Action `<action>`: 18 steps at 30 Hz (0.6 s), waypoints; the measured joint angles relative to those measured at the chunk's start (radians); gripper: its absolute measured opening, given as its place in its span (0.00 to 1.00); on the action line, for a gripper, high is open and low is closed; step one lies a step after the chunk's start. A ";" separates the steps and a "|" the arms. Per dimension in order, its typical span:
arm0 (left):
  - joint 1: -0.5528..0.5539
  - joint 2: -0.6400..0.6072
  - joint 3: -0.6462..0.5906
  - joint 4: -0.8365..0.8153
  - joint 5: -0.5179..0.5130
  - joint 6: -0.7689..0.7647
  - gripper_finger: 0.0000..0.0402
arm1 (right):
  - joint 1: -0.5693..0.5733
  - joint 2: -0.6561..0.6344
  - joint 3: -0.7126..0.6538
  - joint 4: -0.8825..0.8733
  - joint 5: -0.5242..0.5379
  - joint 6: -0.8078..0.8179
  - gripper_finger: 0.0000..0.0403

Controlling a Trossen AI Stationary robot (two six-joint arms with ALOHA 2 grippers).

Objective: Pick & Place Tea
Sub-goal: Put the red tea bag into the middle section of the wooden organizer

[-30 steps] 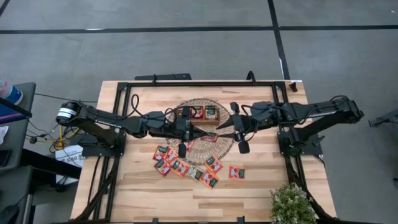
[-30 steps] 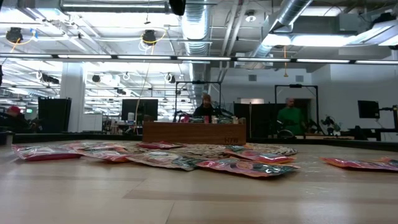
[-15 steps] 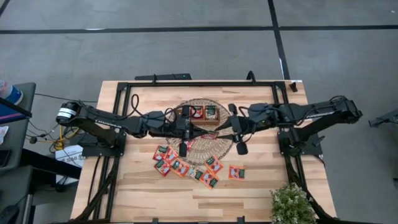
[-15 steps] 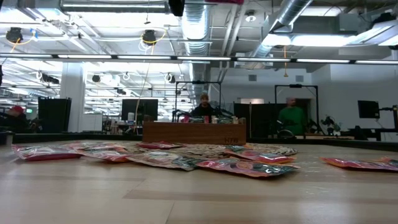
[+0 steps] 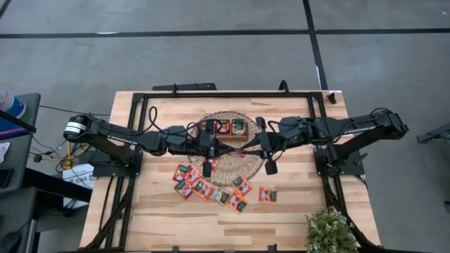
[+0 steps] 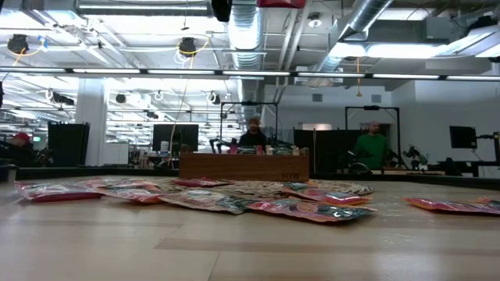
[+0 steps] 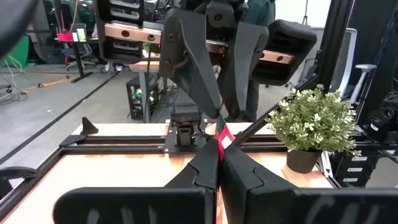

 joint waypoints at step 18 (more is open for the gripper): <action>0.000 -0.017 0.068 -0.214 0.087 -0.089 0.17 | -0.054 0.001 0.000 -0.039 0.000 -0.007 0.00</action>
